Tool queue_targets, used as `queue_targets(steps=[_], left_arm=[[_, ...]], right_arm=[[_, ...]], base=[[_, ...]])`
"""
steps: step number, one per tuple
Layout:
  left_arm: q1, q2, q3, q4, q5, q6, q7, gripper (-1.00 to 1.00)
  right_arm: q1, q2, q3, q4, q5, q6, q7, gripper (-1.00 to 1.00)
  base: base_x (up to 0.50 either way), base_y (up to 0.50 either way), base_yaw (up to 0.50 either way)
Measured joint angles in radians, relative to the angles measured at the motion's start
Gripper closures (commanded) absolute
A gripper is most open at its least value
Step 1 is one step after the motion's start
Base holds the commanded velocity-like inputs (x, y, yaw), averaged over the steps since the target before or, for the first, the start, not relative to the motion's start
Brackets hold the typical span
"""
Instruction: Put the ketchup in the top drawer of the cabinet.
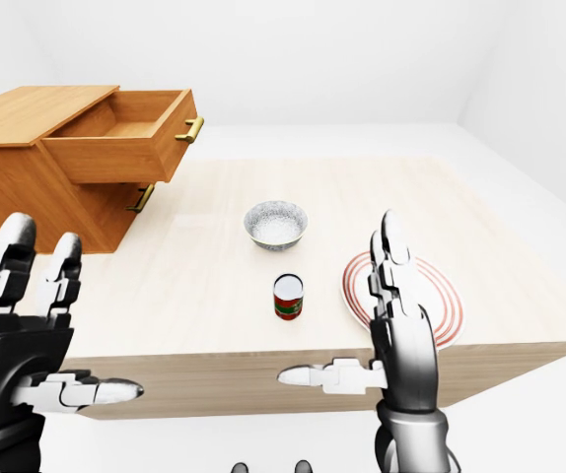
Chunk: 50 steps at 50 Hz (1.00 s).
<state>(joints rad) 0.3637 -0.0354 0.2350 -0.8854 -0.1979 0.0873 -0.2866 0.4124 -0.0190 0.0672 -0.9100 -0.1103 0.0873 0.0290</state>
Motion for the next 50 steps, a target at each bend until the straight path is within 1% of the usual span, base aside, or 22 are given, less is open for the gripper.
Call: queue_targets(steps=[10,23,32,39,50], left_arm=[[0.027,-0.026,0.049,-0.087,-0.039,0.000,-0.031,-1.00],[0.029,-0.038,0.081,-0.127,-0.060,0.000,-0.048,-1.00],[0.024,-0.040,0.090,-0.133,-0.063,0.000,-0.051,-1.00],[0.024,-0.041,0.096,-0.139,-0.067,0.000,-0.052,-1.00],[0.022,-0.044,0.107,-0.146,-0.076,0.000,-0.057,-1.00]], right_arm=[[0.048,-0.009,0.007,-0.066,0.015,0.000,0.012,-1.00],[0.056,-0.003,-0.004,-0.064,0.030,0.000,0.027,-1.00],[0.052,-0.001,-0.010,-0.050,0.035,0.000,0.036,-1.00],[0.051,0.001,-0.016,-0.049,0.031,0.000,0.037,-1.00],[0.057,-0.002,-0.012,-0.052,0.007,0.000,0.040,-1.00]], base=[[0.48,0.00,0.00],[0.50,0.00,0.00],[0.50,0.00,0.00],[0.00,0.00,0.00],[0.03,0.50,0.00]])
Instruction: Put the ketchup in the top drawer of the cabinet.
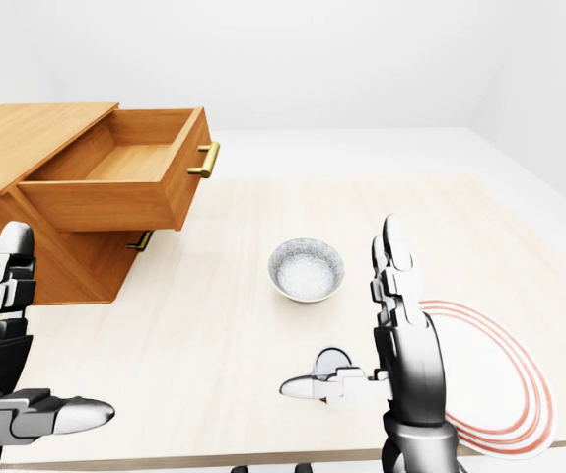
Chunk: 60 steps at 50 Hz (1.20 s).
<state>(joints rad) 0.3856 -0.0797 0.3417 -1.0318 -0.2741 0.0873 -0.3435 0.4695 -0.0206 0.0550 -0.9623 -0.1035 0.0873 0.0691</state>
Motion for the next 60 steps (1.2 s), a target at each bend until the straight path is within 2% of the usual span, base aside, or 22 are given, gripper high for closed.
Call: queue_targets(steps=[43,55,60], left_arm=[[-0.017,0.009,0.025,0.016,-0.017,0.000,-0.001,-1.00],[-0.021,0.012,0.032,0.015,-0.022,0.000,0.001,-1.00],[-0.026,0.014,0.035,0.014,-0.024,0.000,0.004,-1.00]], right_arm=[[-0.009,-0.011,0.029,0.047,-0.030,0.000,-0.009,-1.00],[-0.020,-0.005,0.026,0.055,-0.021,0.000,-0.012,-1.00],[-0.037,-0.009,-0.005,0.005,-0.015,0.000,0.007,-1.00]], base=[[0.04,0.50,0.00],[0.00,0.00,0.00],[0.00,0.00,0.00]])
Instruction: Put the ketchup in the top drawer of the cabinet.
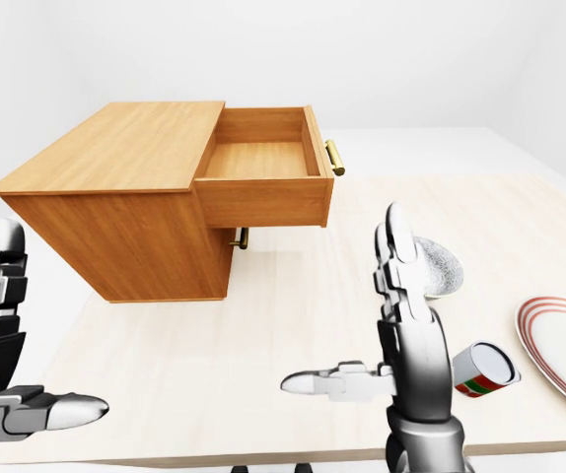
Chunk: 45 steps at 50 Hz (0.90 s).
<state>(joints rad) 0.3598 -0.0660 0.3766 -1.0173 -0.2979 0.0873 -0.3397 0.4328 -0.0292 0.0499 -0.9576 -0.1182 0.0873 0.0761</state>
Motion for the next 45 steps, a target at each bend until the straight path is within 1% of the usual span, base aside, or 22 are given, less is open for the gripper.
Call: queue_targets(steps=[4,7,9,12,14,16,21,24,28,33,45], left_arm=[[-0.003,0.002,0.004,-0.005,-0.003,0.000,0.002,-1.00],[-0.008,0.004,0.008,-0.008,-0.006,0.000,0.005,-1.00],[-0.009,0.004,0.011,-0.011,-0.010,0.000,0.005,-1.00],[-0.011,0.005,0.018,-0.015,-0.016,0.000,0.004,-1.00],[-0.013,0.006,0.021,-0.015,-0.019,0.000,0.004,-1.00],[-0.015,0.006,0.023,-0.014,-0.020,0.000,0.004,-1.00],[-0.014,0.005,0.023,-0.016,-0.021,0.000,0.001,-1.00],[-0.012,0.004,0.019,-0.018,-0.018,0.000,0.000,-1.00],[-0.010,0.003,0.016,-0.020,-0.016,0.000,-0.001,-1.00],[-0.009,0.003,0.016,-0.021,-0.016,0.000,-0.002,-1.00],[-0.021,0.008,0.020,-0.005,-0.020,0.000,0.002,-1.00]], right_arm=[[-0.063,-0.012,-0.084,-0.080,0.002,0.000,0.051,-1.00],[-0.131,-0.038,-0.162,-0.090,0.000,0.000,0.098,-1.00],[-0.190,-0.073,-0.223,-0.090,0.000,0.000,0.137,-1.00],[-0.289,-0.148,-0.314,-0.090,-0.008,0.000,0.209,-1.00],[-0.355,-0.208,-0.370,-0.090,-0.032,0.000,0.274,-1.00],[-0.418,-0.263,-0.416,-0.090,-0.084,0.000,0.359,-1.00],[-0.526,-0.374,-0.508,-0.089,-0.286,0.000,0.622,-1.00],[-0.553,-0.431,-0.569,-0.090,-0.371,0.000,0.622,-1.00],[-0.565,-0.500,-0.669,-0.090,-0.426,0.000,0.622,-1.00],[-0.541,-0.565,-0.780,-0.090,-0.450,0.000,0.622,-1.00],[-0.484,-0.682,-0.979,-0.072,-0.467,0.000,0.622,-1.00]], base=[[0.00,0.00,0.00],[0.00,0.00,0.00],[0.00,0.00,0.00],[0.00,0.00,0.00],[0.00,0.00,0.00],[0.00,0.00,0.00],[0.00,0.00,0.00],[0.00,0.00,0.00],[0.00,0.00,0.00],[0.00,0.00,0.00],[0.00,0.00,0.00]])
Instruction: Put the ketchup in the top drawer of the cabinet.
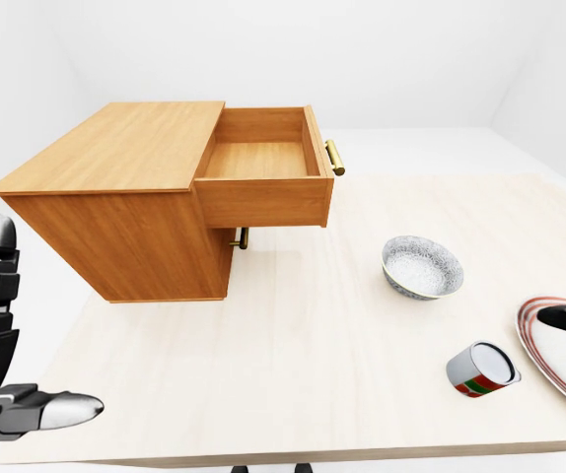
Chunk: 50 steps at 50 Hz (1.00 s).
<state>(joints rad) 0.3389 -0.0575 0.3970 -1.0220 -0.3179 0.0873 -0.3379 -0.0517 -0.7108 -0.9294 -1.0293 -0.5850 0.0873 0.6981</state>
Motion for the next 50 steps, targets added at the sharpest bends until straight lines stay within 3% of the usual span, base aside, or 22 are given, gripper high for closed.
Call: queue_targets(steps=[8,26,37,50], left_arm=[[-0.010,0.007,0.003,0.012,-0.004,0.000,0.008,-1.00],[-0.013,0.012,-0.001,0.020,-0.005,0.000,0.013,-1.00],[-0.011,0.011,0.001,0.019,-0.007,0.000,0.012,-1.00],[-0.010,0.010,0.009,0.014,-0.012,0.000,0.007,-1.00]], right_arm=[[0.035,-0.047,-0.110,0.061,-0.010,0.000,0.000,-1.00],[0.122,0.035,-0.257,0.194,0.042,0.000,0.000,-1.00],[0.160,0.074,-0.279,0.252,0.072,0.000,0.000,-1.00],[0.203,0.166,-0.238,0.321,0.088,0.000,0.000,-1.00]], base=[[0.00,0.00,0.00],[0.00,0.00,0.00],[0.00,0.00,0.00],[0.00,0.00,0.00]])
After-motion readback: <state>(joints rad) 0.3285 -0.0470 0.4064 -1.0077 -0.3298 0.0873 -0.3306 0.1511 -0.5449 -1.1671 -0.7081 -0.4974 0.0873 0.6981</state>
